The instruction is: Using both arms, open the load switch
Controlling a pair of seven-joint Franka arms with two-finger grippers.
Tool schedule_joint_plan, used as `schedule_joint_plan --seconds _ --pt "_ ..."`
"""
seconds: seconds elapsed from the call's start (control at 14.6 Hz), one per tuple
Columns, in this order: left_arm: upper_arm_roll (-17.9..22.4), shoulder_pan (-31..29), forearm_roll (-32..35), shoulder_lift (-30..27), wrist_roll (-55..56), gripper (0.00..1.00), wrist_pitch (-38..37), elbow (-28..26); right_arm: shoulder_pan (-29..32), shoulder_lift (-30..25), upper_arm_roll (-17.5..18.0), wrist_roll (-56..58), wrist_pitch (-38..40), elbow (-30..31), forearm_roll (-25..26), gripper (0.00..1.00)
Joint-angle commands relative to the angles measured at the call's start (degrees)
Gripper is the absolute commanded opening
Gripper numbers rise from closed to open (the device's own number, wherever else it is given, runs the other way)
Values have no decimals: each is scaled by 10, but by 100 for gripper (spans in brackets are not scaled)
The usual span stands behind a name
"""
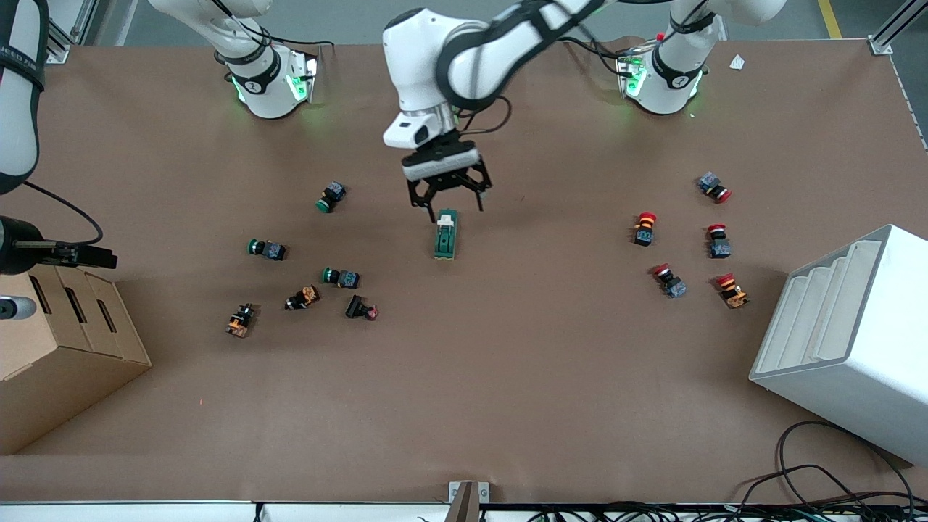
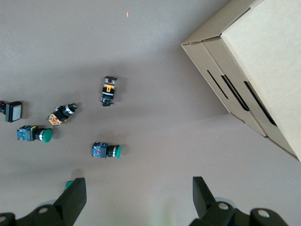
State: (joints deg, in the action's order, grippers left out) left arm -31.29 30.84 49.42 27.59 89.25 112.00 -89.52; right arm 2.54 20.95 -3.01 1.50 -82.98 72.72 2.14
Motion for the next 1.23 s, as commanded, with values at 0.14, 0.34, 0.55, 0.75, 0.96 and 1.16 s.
schedule_joint_plan --seconds 0.14,0.34,0.55,0.75,0.96,1.16 --pt "-4 -113 -128 -52 -171 100 -2 22 -1 -9 16 -4 18 -2 2 100" --pt "-3 -182 -177 -64 -244 100 -23 30 0 -37 16 -3 53 -1 -15 100" --pt "-3 -245 -225 -66 -328 100 -49 59 1 -67 14 -5 76 8 -16 100" --pt "0 -303 -270 -82 -446 100 -76 79 -2 -119 14 -4 63 69 -15 100" --pt "75 -305 -323 -117 -567 100 -81 75 -2 -173 14 -4 33 127 -15 100" --pt "147 -304 -395 -155 -703 100 -103 73 -4 -236 12 -4 8 187 -13 100"
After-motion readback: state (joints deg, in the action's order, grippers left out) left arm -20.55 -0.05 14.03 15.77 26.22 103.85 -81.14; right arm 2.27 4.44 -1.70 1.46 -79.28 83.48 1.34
